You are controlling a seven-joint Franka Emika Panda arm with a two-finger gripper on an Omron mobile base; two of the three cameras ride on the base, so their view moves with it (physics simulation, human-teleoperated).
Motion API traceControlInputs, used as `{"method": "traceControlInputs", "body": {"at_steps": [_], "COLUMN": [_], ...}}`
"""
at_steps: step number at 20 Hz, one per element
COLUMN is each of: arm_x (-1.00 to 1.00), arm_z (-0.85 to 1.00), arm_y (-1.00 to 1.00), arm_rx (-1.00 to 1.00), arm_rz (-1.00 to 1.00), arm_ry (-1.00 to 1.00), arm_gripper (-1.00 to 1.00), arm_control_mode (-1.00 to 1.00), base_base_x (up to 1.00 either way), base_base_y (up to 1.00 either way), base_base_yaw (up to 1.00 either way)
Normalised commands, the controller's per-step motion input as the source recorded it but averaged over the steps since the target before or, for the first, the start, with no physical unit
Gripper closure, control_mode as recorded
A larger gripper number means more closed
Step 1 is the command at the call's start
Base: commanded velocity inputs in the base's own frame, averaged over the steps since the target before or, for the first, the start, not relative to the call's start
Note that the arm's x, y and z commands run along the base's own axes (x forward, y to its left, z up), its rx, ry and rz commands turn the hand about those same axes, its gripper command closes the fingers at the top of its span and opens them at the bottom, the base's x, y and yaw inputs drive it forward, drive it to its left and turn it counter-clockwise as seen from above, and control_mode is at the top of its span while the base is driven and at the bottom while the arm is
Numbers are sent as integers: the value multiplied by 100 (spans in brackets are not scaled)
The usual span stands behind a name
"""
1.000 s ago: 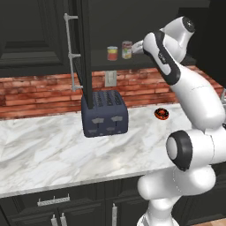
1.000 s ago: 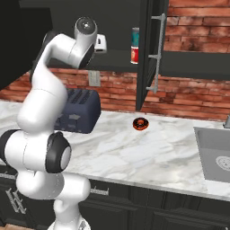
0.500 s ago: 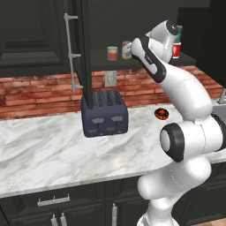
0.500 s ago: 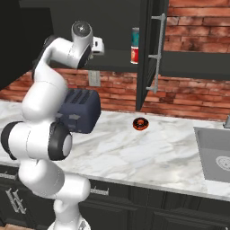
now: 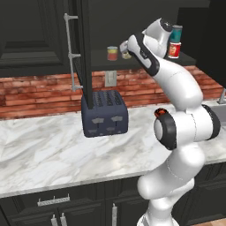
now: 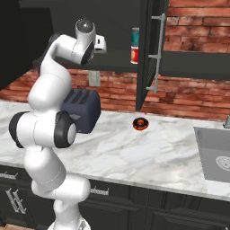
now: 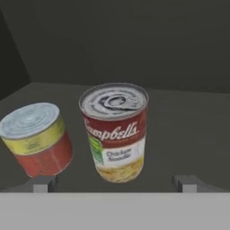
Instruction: Stack two cans on top of the other two cans in the cabinet.
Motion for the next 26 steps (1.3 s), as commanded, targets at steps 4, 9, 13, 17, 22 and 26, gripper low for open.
{"method": "traceControlInputs", "body": {"at_steps": [4, 9, 13, 17, 22, 26], "arm_x": [30, 25, 23, 16, 10, 0], "arm_z": [-8, -10, -7, -8, -3, -1], "arm_y": [4, 1, 0, 2, 5, 2], "arm_rx": [0, 0, 0, 0, 0, 0], "arm_rz": [0, 0, 0, 0, 0, 0], "arm_ry": [0, 0, 0, 0, 0, 0], "arm_gripper": [-100, -100, -100, -100, 100, 100], "arm_control_mode": [-100, -100, -100, -100, -100, -100], "base_base_x": [0, 0, 0, 0, 0, 0], "base_base_y": [0, 0, 0, 0, 0, 0], "base_base_yaw": [0, 0, 0, 0, 0, 0]}}
